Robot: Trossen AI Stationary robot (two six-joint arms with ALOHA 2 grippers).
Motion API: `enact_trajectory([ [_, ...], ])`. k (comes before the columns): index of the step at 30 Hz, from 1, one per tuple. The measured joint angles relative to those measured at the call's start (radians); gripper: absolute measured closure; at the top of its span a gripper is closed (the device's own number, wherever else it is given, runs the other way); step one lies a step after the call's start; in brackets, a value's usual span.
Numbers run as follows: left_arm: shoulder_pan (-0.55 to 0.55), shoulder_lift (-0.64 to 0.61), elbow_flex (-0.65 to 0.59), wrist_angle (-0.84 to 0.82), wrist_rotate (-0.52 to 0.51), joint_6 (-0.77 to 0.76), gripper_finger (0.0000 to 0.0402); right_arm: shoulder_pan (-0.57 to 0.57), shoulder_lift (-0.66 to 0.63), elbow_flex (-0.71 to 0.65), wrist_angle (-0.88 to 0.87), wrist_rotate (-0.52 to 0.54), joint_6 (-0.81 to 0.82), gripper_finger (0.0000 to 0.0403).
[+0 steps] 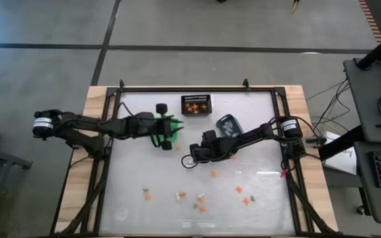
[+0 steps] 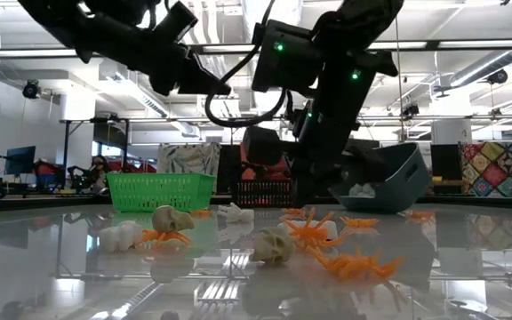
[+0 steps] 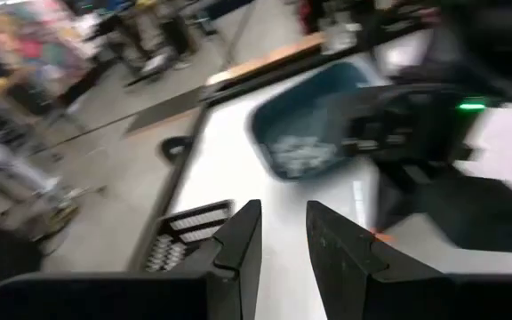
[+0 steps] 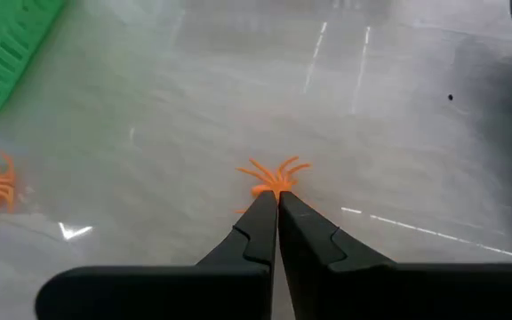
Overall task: Sort Halloween decoration
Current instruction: Put the orange spider toy into the black bin
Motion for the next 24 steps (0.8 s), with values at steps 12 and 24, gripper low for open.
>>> enact_trajectory([
  [12,0.002,-0.001,0.000,-0.002,-0.011,0.004,0.0327,0.000,-0.009,0.000,0.000,0.003,-0.023,0.0394],
  [24,0.002,-0.068,0.000,-0.006,0.009,-0.005,0.0327,-0.044,-0.221,0.001,-0.196,-0.120,-0.133,0.0394],
])
